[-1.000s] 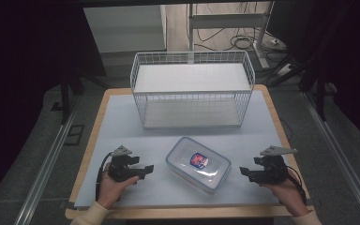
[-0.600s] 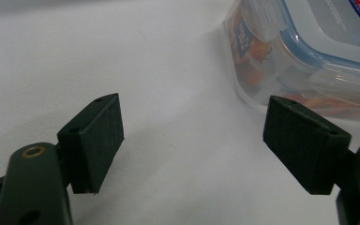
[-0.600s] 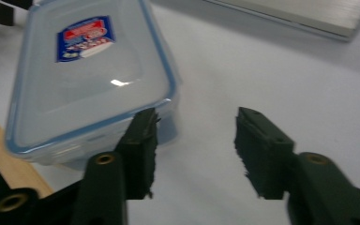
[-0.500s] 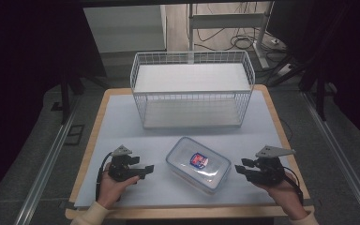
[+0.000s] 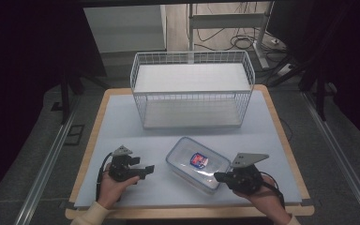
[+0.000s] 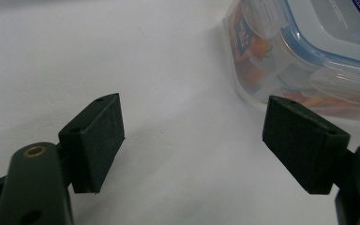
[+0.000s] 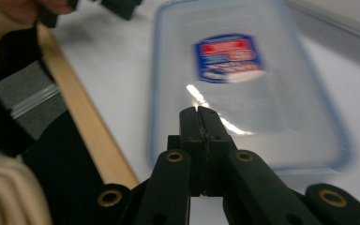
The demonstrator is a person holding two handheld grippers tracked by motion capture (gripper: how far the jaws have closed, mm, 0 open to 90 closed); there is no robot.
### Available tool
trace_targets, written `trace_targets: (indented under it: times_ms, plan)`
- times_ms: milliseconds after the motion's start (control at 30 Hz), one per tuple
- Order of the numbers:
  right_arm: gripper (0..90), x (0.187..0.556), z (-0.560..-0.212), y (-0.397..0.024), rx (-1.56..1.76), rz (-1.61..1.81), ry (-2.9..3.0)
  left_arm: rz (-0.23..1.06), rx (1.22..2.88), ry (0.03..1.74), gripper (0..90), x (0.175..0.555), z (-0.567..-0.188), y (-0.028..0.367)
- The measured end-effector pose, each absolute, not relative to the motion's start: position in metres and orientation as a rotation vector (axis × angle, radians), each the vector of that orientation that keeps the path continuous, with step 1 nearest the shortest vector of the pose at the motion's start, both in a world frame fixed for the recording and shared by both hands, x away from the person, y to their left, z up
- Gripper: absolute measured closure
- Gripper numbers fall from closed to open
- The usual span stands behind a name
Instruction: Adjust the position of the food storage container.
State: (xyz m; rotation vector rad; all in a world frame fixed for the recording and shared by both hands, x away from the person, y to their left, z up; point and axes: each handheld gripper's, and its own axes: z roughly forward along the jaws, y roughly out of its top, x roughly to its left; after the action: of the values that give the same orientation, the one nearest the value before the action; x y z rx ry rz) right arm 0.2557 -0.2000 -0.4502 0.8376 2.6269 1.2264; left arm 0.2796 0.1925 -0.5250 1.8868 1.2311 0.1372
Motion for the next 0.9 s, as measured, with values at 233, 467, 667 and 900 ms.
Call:
trace_targets:
  times_ms: [233,467,667,900]
  plan:
    - [89.8,0.239,-0.457,-0.172,0.703,1.201,2.715,0.134,1.893,1.229,20.8,0.28,-0.525,0.192]
    - [89.9,0.234,-0.473,-0.161,0.673,1.132,2.774,0.112,1.876,1.231,20.8,0.28,-0.525,0.195]
    - [89.9,0.229,-0.486,-0.157,0.672,1.064,2.788,0.117,1.877,1.235,20.9,0.28,-0.526,0.195]
    - [89.9,0.224,-0.491,-0.156,0.648,1.002,2.768,0.12,1.879,1.236,20.9,0.28,-0.526,0.195]
